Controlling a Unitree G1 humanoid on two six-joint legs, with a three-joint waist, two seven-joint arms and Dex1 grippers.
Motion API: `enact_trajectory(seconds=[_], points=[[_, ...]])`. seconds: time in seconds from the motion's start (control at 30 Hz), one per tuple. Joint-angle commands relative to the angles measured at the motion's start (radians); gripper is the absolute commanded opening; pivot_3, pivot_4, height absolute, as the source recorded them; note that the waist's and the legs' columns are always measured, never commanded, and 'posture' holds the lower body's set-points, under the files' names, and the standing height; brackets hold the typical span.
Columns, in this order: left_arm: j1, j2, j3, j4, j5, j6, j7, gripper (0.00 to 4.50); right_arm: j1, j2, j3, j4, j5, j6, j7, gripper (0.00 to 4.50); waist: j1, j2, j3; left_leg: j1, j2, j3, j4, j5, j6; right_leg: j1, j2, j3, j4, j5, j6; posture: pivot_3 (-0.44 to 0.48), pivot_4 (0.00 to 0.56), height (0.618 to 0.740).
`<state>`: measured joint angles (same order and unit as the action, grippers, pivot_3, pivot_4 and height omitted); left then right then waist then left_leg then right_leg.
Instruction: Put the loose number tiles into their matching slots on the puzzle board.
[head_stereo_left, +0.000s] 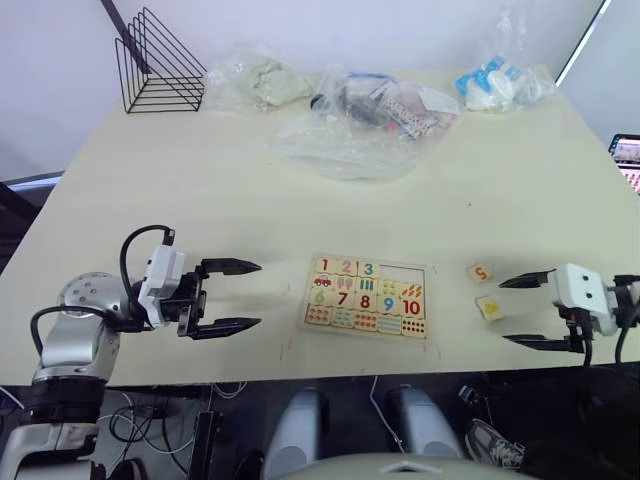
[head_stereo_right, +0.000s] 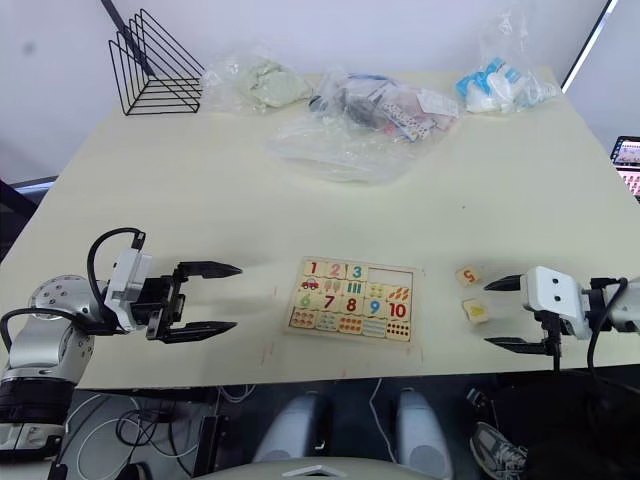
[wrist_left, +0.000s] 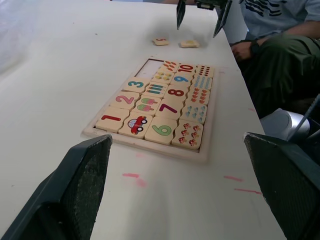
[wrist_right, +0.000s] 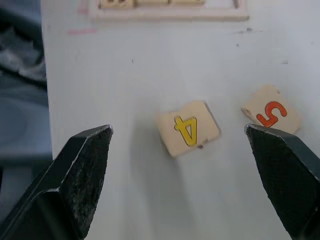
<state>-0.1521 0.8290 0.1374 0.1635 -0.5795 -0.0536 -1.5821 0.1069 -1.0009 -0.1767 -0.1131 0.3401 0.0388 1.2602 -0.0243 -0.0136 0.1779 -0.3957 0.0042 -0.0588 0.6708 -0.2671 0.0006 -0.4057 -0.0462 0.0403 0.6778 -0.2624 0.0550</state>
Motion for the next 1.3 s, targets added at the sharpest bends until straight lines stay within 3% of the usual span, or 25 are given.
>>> enact_trajectory(seconds=[0.03,0.23,0.57,0.8,1.07,1.17,1.3], points=[[-0.009,0.018,-0.011,0.0,-0.027,-0.025,-0.032,4.5,0.125,0.051,-0.136,-0.158,0.038,0.119,-0.138,4.43,0.008,0.0,0.0,0.0,0.0,0.0,0.0,0.0,0.0,0.0,0.0,0.0,0.0,0.0,0.0,0.0,0.15,0.74],[-0.026,0.036,-0.05,0.017,-0.049,-0.044,-0.032,4.5,0.295,0.215,-0.231,-0.399,0.091,0.344,-0.378,4.43,0.011,0.0,0.0,0.001,0.0,0.0,0.0,0.0,0.0,0.001,0.0,0.0,0.0,0.0,0.0,0.0,0.15,0.74],[-0.05,0.046,-0.087,0.037,-0.067,-0.064,-0.032,4.5,0.363,0.465,-0.168,-0.595,0.055,0.539,-0.728,4.43,0.01,-0.001,-0.001,0.001,0.0,0.0,0.0,0.0,0.0,0.001,0.001,0.0,0.0,0.0,0.0,0.0,0.15,0.74],[-0.056,0.051,-0.093,0.034,-0.074,-0.062,-0.032,4.5,0.367,0.548,-0.071,-0.626,-0.003,0.582,-0.846,4.43,0.009,-0.001,-0.001,0.001,0.0,0.001,0.0,0.0,0.0,0.001,0.001,0.0,0.0,0.0,0.0,0.0,0.15,0.74],[-0.062,0.048,-0.094,0.033,-0.073,-0.056,-0.032,4.5,0.353,0.576,-0.05,-0.611,-0.022,0.601,-0.899,4.43,0.008,-0.001,-0.001,0.001,-0.001,0.001,0.0,0.0,0.0,0.001,0.001,0.0,0.0,0.0,0.0,0.0,0.15,0.74],[-0.062,0.048,-0.094,0.033,-0.073,-0.055,-0.032,4.5,0.359,0.59,-0.051,-0.59,-0.02,0.592,-0.902,3.7,0.008,-0.001,-0.001,0.001,-0.001,0.001,0.0,0.0,0.0,0.001,0.001,0.0,0.0,0.0,0.0,0.0,0.15,0.74],[-0.065,0.045,-0.093,0.034,-0.073,-0.055,-0.032,4.5,0.377,0.595,-0.048,-0.562,-0.043,0.554,-0.902,1.88,0.009,-0.003,-0.002,0.001,-0.001,0.001,0.0,0.0,0.0,0.001,0.001,0.0,0.0,0.0,0.0,0.0,0.15,0.74]])
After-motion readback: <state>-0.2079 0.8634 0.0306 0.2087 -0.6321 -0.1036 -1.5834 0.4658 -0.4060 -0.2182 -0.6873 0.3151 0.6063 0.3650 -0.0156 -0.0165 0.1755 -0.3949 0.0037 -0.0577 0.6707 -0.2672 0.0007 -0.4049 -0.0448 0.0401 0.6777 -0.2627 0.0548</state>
